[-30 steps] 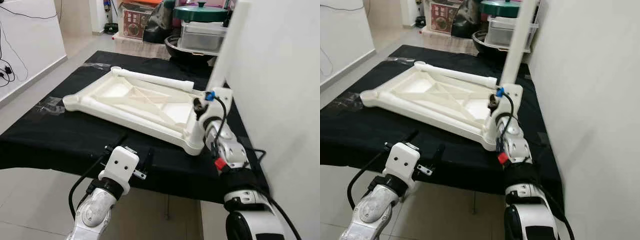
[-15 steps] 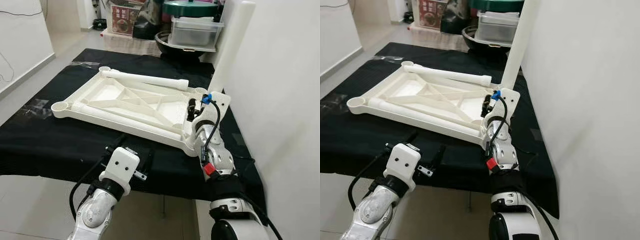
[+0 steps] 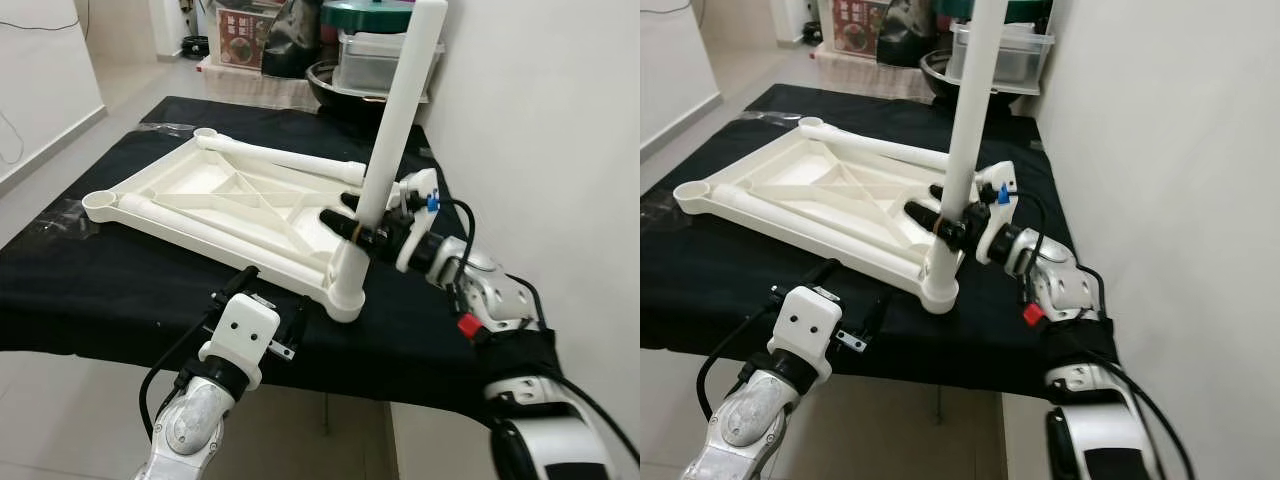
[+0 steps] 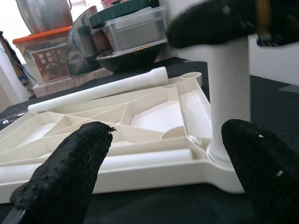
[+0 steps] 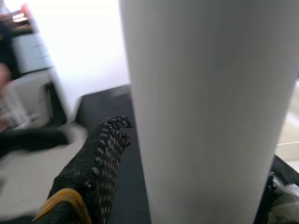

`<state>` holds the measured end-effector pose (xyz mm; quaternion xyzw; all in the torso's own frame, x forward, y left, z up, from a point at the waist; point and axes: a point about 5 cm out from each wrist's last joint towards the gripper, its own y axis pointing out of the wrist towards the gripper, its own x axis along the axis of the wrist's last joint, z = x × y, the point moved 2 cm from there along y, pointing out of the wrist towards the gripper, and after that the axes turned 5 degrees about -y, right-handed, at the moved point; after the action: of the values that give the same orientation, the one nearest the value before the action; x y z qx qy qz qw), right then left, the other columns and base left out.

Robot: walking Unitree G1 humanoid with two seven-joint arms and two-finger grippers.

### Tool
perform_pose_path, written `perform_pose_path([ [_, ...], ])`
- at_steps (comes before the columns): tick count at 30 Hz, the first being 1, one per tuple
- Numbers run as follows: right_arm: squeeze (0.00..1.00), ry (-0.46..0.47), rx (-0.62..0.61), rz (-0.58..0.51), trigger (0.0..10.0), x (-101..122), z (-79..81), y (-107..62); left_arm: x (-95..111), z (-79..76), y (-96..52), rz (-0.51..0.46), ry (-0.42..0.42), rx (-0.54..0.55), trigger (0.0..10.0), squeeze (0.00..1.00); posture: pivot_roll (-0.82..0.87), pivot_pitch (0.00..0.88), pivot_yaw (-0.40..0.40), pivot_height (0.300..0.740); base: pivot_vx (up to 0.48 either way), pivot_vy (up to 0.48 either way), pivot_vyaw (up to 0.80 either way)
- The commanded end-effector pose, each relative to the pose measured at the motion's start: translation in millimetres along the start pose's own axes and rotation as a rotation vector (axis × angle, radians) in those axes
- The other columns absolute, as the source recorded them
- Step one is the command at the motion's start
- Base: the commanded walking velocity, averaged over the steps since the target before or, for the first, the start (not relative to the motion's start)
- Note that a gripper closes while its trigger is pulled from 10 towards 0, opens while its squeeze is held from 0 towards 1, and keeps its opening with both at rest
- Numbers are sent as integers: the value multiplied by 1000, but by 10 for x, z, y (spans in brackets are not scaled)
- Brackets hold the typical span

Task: Building children table

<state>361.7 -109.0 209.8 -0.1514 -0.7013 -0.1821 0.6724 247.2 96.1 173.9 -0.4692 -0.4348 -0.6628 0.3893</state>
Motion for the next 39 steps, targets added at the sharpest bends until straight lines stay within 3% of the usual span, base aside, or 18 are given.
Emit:
perform_pose_path([
  [1,0,47,158,23,10000,-102,184,80,-23,-26,-19,9,8,-6,10000,0,117,17,-124,740,0,0,0],
  [6,0,49,226,9,10000,-114,260,185,-21,-30,-29,10,8,-6,10000,0,126,13,-125,740,0,0,0],
  [7,0,48,183,10,0,-126,221,239,-18,-28,-29,9,9,-6,10000,0,126,15,-125,740,0,0,0],
  [13,0,34,20,-1,0,-125,74,329,-17,-19,-31,8,12,-5,10000,0,125,16,-127,740,0,0,0],
  [14,0,42,-127,-8,0,-122,-50,310,-20,-14,-30,9,12,-5,10000,0,120,20,-121,740,0,0,0],
  [16,0,50,-196,-11,0,-122,-107,288,-21,-11,-29,9,11,-5,10000,0,120,20,-121,740,0,0,0],
  [17,0,42,-324,-3,0,-128,-207,221,-26,-19,-30,10,13,-9,10000,0,118,20,-120,740,0,0,0],
  [21,0,18,-439,6,0,-124,-293,166,-28,-11,-29,11,11,-10,10000,0,109,27,-112,740,0,0,0],
  [25,0,25,-1082,75,0,-189,-690,-338,-22,-9,11,6,8,-12,10000,0,102,30,-105,740,0,0,0],
  [27,0,10,-1177,87,0,-199,-720,-431,-21,-10,16,5,9,-13,10000,0,102,30,-105,740,0,0,0],
  [29,0,10,-1177,87,0,-199,-720,-431,-21,-10,16,5,9,-13,10000,0,102,30,-105,740,0,0,0],
  [34,0,98,-1418,120,0,-319,-636,-565,-18,-16,19,4,11,-18,10000,0,106,34,-102,740,0,0,0],
  [38,0,160,-1448,92,0,-345,-524,-417,-17,-8,15,5,12,-15,10000,0,108,34,-104,740,0,0,0],
  [39,0,188,-1395,61,10000,-334,-481,-279,-17,-5,15,5,11,-13,10000,0,108,35,-105,740,0,0,0],
])
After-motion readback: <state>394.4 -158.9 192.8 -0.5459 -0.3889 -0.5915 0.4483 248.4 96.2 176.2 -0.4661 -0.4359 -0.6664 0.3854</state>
